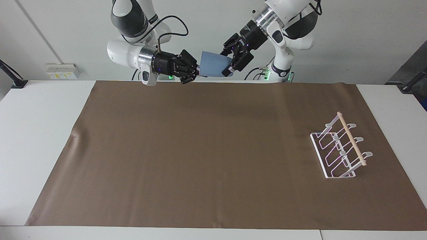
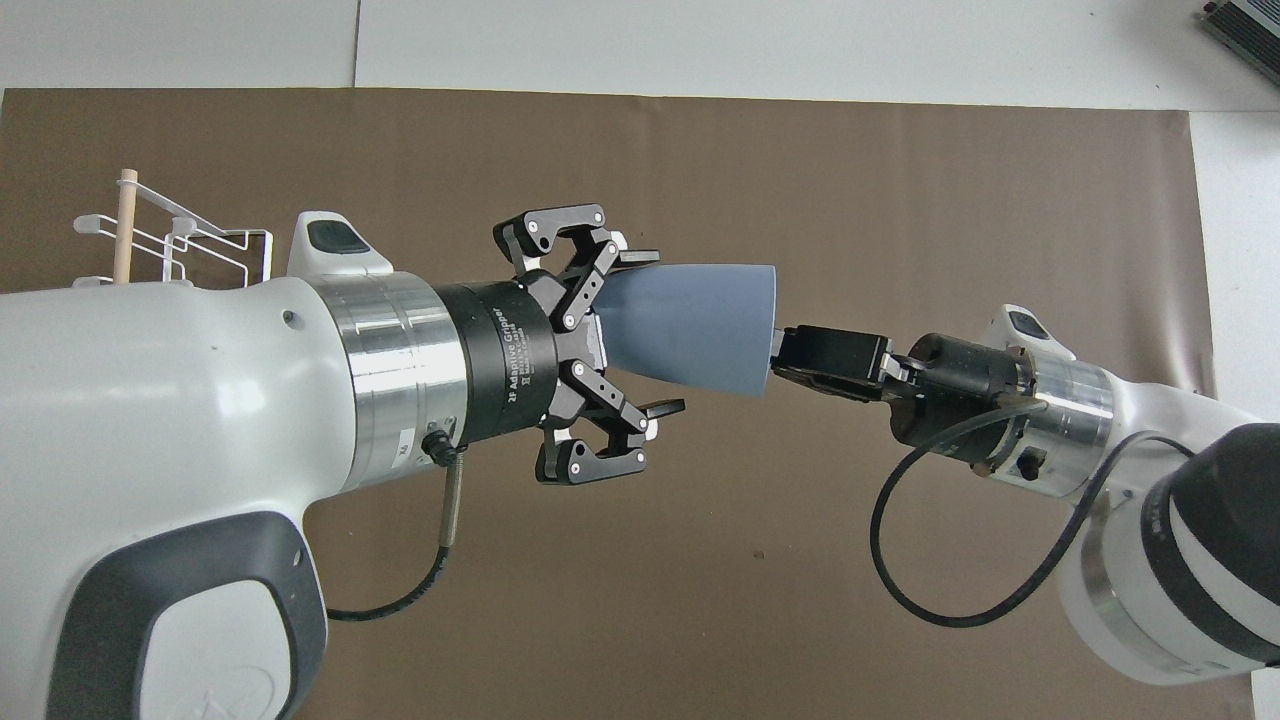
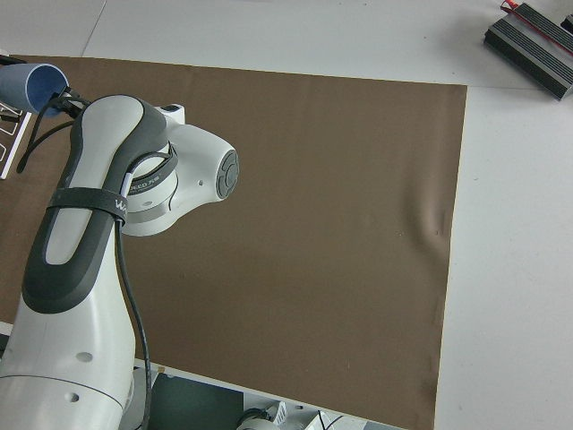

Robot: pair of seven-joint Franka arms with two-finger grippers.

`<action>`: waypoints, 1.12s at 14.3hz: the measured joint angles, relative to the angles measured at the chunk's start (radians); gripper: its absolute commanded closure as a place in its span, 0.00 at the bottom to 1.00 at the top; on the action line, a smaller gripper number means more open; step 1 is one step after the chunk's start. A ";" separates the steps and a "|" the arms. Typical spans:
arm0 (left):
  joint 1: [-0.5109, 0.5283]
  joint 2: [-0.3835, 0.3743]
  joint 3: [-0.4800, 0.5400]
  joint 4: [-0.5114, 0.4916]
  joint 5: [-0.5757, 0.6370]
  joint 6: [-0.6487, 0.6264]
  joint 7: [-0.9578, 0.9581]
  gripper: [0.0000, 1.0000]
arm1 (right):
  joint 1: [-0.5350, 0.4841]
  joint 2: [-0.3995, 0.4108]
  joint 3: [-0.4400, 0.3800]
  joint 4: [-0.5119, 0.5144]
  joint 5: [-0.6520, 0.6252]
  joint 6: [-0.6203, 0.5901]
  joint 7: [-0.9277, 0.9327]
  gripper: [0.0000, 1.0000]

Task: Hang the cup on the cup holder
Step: 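Close the left gripper on the cup base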

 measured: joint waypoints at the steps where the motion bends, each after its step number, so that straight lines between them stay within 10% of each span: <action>1: 0.000 0.000 -0.005 0.000 -0.001 0.009 0.000 0.00 | 0.000 0.000 0.000 0.000 0.000 0.000 0.000 1.00; 3: 0.000 -0.001 -0.011 0.000 -0.002 0.020 0.000 0.00 | 0.000 -0.001 0.000 -0.001 0.000 0.000 0.000 1.00; 6: 0.000 -0.001 -0.012 0.000 -0.002 0.035 -0.008 0.60 | 0.000 -0.002 0.000 -0.002 0.000 0.000 0.000 1.00; 9: 0.000 -0.004 -0.017 -0.007 -0.002 0.057 -0.032 1.00 | -0.001 -0.003 -0.005 -0.002 0.000 0.001 0.000 1.00; 11: -0.001 -0.006 -0.021 -0.012 -0.002 0.070 -0.039 1.00 | -0.001 -0.003 -0.007 -0.002 0.002 0.001 0.000 0.88; 12: -0.001 -0.006 -0.021 -0.013 -0.002 0.072 -0.040 1.00 | 0.000 -0.003 -0.007 -0.002 0.004 0.001 0.000 0.57; 16: -0.001 -0.007 -0.022 -0.014 -0.002 0.110 -0.087 1.00 | 0.000 -0.004 -0.005 -0.002 0.017 0.003 0.000 0.31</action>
